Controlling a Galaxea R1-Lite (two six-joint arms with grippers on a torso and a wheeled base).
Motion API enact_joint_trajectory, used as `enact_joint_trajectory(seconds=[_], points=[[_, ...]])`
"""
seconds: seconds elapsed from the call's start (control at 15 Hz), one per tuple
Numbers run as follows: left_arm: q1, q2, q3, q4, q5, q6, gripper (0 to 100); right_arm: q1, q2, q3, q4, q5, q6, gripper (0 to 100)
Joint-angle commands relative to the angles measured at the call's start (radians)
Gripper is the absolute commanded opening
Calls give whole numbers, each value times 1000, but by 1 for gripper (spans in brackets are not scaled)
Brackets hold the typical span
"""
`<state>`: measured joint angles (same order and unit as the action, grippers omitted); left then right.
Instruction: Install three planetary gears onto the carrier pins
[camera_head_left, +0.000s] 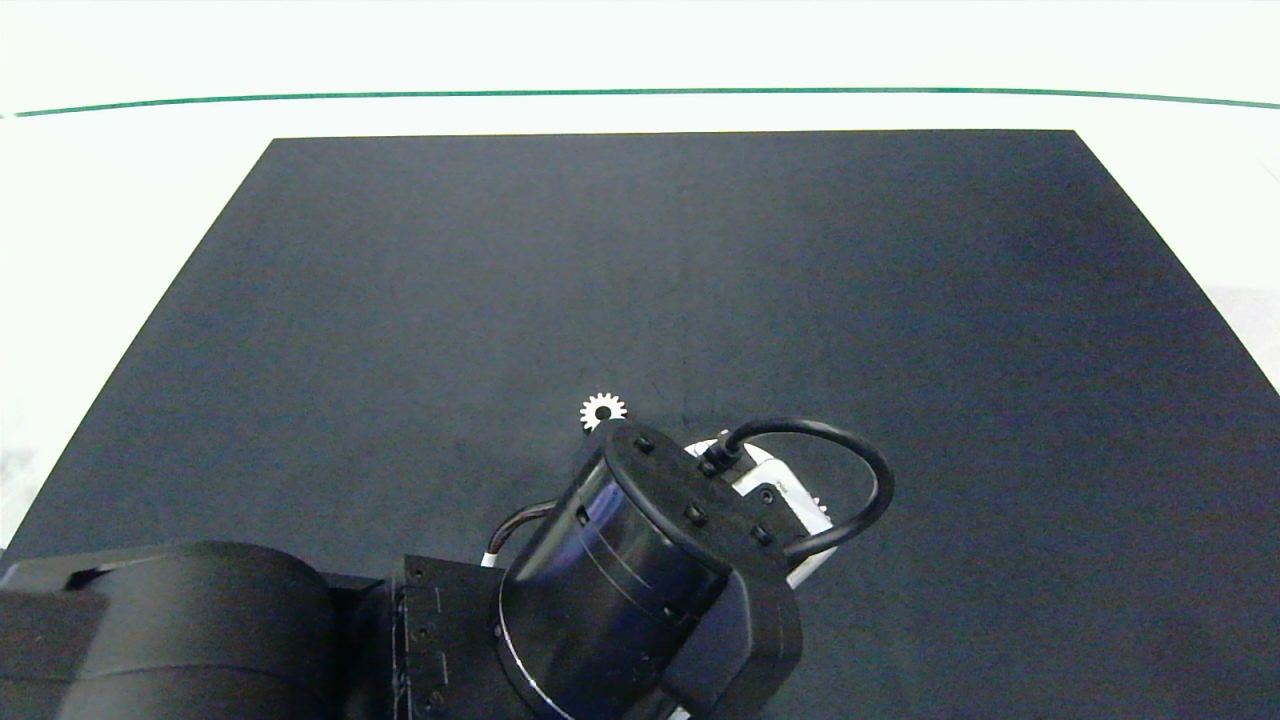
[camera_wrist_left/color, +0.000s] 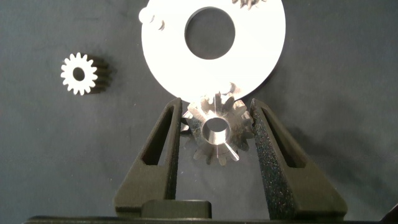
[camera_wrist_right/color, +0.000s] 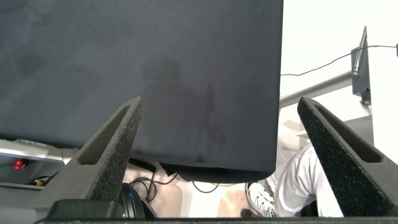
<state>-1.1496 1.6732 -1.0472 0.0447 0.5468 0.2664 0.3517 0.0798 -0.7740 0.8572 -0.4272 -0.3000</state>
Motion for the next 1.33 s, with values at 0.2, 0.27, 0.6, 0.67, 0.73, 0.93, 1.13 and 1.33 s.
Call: enact_joint_trajectory(seconds=[0.2, 0.27, 0.6, 0.67, 0.73, 0.93, 1.13, 1.33], points=[[-53, 77, -54, 0, 8, -1, 19, 1, 2, -1, 5, -2, -2, 100], [-61, 80, -62, 0, 10, 1, 19, 1, 2, -1, 5, -2, -2, 100], [-47, 109, -93, 1, 10, 2, 19, 1, 2, -1, 5, -2, -2, 100], [-47, 111, -93, 1, 10, 1, 19, 1, 0, -1, 5, -2, -2, 100], [-35, 112, -93, 1, 10, 2, 19, 1, 0, -1, 5, -2, -7, 100], [-27, 117, -93, 0, 10, 2, 19, 1, -11, -1, 5, -1, -10, 100], [-24, 117, -91, 1, 10, 5, 19, 3, -14, -2, 5, -1, -10, 100], [5, 117, -82, 1, 10, 8, 19, 3, -15, -4, 5, -2, -10, 100]])
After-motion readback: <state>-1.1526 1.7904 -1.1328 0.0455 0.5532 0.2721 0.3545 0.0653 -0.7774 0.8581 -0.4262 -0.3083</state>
